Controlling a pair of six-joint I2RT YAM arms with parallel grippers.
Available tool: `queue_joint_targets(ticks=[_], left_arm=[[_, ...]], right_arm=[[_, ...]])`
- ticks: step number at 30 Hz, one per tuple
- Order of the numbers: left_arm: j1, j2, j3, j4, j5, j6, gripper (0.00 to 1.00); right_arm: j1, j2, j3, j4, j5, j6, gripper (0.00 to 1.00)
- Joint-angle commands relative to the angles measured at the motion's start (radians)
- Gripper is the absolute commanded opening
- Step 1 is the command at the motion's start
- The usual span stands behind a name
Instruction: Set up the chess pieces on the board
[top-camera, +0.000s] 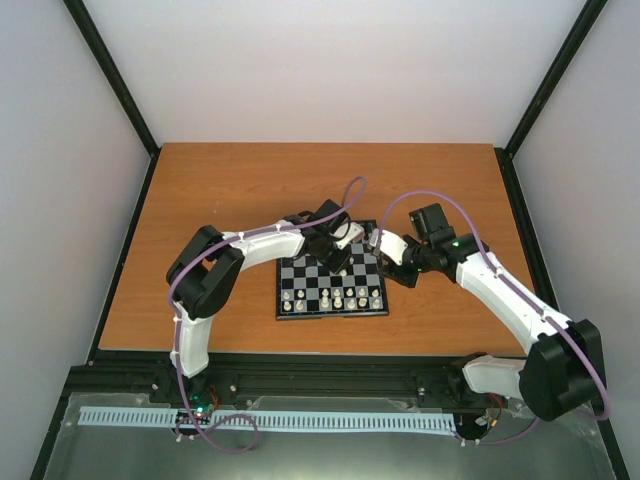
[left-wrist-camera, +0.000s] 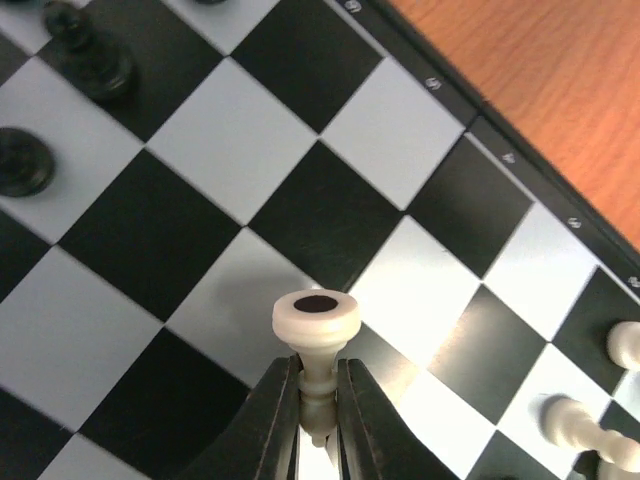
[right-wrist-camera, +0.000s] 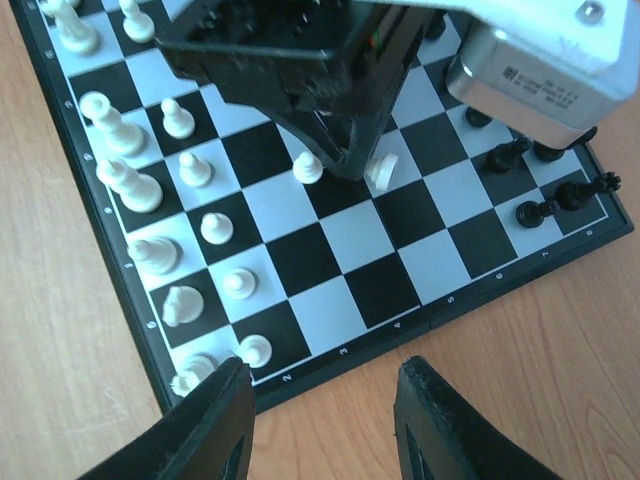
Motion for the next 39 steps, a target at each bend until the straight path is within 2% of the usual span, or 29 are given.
queue_joint_targets(ticks=[1, 8, 12, 20, 24, 31, 35, 39], left_arm=[[-0.008, 0.018, 0.029, 0.047, 0.112, 0.068, 0.14], [-0.008, 0.026, 0.034, 0.04, 0.13, 0.08, 0.27], [-0.008, 0.01, 0.037, 0.04, 0.129, 0.076, 0.33], [-0.008, -0.088, -0.04, 0.085, 0.112, 0.053, 0.37], [-0.004, -0.167, -0.133, 0.118, 0.039, -0.028, 0.38], [0.011, -0.334, -0.306, 0.144, -0.124, -0.224, 0.43], [0.013, -0.435, -0.39, 0.168, -0.207, -0.275, 0.45], [0.015, -0.495, -0.43, 0.186, -0.227, -0.289, 0.48]], right_arm=[[-0.041, 0.055, -0.008, 0.017, -0.045, -0.105, 0.4], [-0.088, 0.098, -0.034, 0.057, -0.065, -0.155, 0.4], [-0.108, 0.16, 0.017, 0.051, -0.082, -0.186, 0.4], [-0.11, 0.302, 0.085, 0.101, -0.124, -0.187, 0.41], [-0.102, 0.347, 0.133, 0.089, -0.176, -0.131, 0.41], [-0.021, 0.387, 0.145, 0.095, -0.11, -0.018, 0.42], [0.028, 0.424, 0.151, 0.1, -0.068, 0.029, 0.43], [0.053, 0.473, 0.166, 0.114, -0.01, 0.072, 0.43]])
